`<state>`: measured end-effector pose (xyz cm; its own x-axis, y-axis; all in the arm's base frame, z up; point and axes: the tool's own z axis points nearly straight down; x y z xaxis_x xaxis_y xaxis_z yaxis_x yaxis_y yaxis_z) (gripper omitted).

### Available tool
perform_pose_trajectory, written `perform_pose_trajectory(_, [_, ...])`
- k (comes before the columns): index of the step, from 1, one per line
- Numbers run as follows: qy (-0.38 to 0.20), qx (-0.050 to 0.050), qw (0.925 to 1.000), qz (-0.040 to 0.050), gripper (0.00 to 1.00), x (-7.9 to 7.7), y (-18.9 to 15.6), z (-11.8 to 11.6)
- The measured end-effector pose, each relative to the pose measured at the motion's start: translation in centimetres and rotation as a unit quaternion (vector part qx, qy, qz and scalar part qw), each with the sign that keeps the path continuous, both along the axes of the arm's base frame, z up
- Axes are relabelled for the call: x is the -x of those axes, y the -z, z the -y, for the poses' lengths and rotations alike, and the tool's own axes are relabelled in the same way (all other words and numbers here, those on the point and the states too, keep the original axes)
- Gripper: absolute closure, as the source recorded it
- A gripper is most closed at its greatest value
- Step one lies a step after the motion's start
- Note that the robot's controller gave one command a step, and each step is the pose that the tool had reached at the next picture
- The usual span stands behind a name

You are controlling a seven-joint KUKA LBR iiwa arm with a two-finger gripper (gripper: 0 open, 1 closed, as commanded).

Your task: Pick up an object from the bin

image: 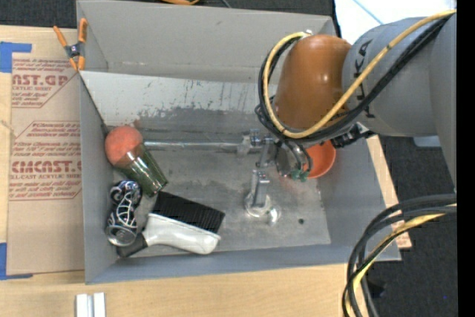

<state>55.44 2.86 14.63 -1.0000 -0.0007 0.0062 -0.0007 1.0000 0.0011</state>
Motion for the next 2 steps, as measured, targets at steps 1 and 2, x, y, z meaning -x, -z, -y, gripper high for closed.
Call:
perform_pose_trajectory(1, [0.0, 0.0, 1.0, 0.0037, 0.0, -0.2, -0.4, 0.0])
perform_pose_trajectory(2, [0.017, 0.0, 0.9999, 0.0011, 0.0, 5.0, 7.7, 5.9])
